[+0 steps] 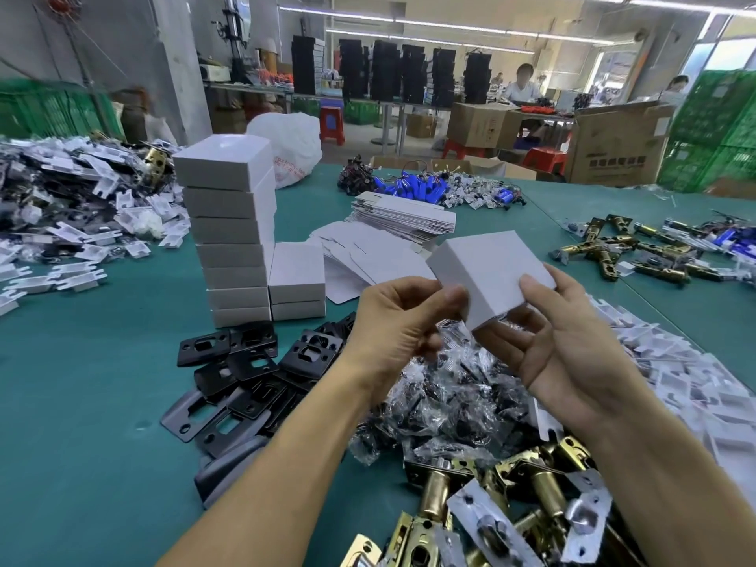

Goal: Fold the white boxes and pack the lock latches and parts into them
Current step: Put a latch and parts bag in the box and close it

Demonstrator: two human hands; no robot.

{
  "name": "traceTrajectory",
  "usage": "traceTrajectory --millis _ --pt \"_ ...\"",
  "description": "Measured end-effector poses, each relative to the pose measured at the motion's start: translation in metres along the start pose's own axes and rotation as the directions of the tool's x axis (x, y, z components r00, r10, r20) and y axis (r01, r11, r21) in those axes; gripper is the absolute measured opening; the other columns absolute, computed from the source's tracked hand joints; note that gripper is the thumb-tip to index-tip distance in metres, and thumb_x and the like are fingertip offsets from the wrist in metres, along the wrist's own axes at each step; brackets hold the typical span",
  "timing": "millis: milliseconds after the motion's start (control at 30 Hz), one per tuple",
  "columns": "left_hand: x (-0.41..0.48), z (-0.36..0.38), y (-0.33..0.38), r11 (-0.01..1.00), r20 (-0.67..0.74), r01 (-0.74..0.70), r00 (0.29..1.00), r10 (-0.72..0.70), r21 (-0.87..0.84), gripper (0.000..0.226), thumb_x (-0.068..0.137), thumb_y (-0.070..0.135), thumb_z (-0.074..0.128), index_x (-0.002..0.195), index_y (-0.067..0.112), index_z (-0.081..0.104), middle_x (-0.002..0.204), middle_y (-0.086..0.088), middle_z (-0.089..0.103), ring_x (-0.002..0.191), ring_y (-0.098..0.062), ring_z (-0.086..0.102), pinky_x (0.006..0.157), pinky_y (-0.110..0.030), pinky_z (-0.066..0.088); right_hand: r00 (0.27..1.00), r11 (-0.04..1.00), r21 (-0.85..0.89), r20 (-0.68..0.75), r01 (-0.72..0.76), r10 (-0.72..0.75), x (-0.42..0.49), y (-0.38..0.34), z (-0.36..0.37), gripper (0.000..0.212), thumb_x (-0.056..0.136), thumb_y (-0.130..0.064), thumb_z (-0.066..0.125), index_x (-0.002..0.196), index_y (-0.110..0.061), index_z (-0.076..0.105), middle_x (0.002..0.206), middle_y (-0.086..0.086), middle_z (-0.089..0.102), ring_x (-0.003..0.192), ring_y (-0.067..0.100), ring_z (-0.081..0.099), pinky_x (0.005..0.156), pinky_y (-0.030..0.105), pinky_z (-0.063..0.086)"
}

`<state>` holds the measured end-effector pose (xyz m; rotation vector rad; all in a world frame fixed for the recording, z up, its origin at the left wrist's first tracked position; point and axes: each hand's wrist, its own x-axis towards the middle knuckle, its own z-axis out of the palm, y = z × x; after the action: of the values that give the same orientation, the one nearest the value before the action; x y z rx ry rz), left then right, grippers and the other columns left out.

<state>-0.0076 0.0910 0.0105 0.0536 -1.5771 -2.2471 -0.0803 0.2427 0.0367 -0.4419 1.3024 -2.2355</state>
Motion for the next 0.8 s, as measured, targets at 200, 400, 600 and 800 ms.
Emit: traceTrajectory --millis 200,400,600,800 --pt "0.002 -0.001 -0.006 0.999 0.026 0.021 0.999 -0.02 -0.036 0.019 0.073 0.027 0.076 0.084 0.013 0.079 0.075 -0.012 0.074 0.06 -0.016 0.071 0.056 -0.022 0.058 0.998 0.999 -0.044 -0.053 0.016 -0.019 0.001 -0.004 -0.003 0.033 0.097 -0.015 0.055 0.127 -0.027 0.049 0.099 0.011 0.068 0.072 0.032 0.074 0.056 0.035 0.059" --pt "0.002 0.006 0.006 0.932 0.098 0.328 0.934 -0.344 0.152 0.064 0.075 0.052 0.072 0.109 0.0 0.059 0.077 -0.012 0.075 0.066 -0.022 0.073 0.058 -0.025 0.06 0.988 0.936 -0.344 -0.106 0.073 -0.116 0.001 -0.005 -0.005 0.033 0.097 -0.014 0.058 0.115 -0.042 0.053 0.11 0.015 0.065 0.07 0.033 0.074 0.055 0.036 0.059" --pt "0.005 0.008 0.019 0.931 -0.085 0.361 0.931 -0.356 0.054 0.032 0.095 0.027 0.066 0.102 -0.004 0.063 0.062 -0.013 0.069 0.054 -0.018 0.069 0.051 -0.024 0.06 0.999 0.936 -0.351 -0.022 0.037 -0.047 -0.001 -0.003 -0.002 0.073 0.095 -0.018 0.062 0.143 -0.056 0.023 0.108 0.009 0.066 0.076 0.036 0.075 0.058 0.036 0.061" --pt "0.03 -0.011 0.027 0.937 -0.497 0.149 0.816 -0.297 -0.315 0.032 0.096 0.018 0.066 0.115 -0.002 0.048 0.095 -0.029 0.067 0.06 -0.027 0.068 0.044 -0.027 0.057 1.0 0.904 -0.426 0.0 0.028 -0.03 -0.003 -0.012 -0.003 0.061 0.093 -0.021 0.064 0.145 -0.039 0.037 0.115 0.011 0.065 0.081 0.028 0.075 0.063 0.035 0.061"
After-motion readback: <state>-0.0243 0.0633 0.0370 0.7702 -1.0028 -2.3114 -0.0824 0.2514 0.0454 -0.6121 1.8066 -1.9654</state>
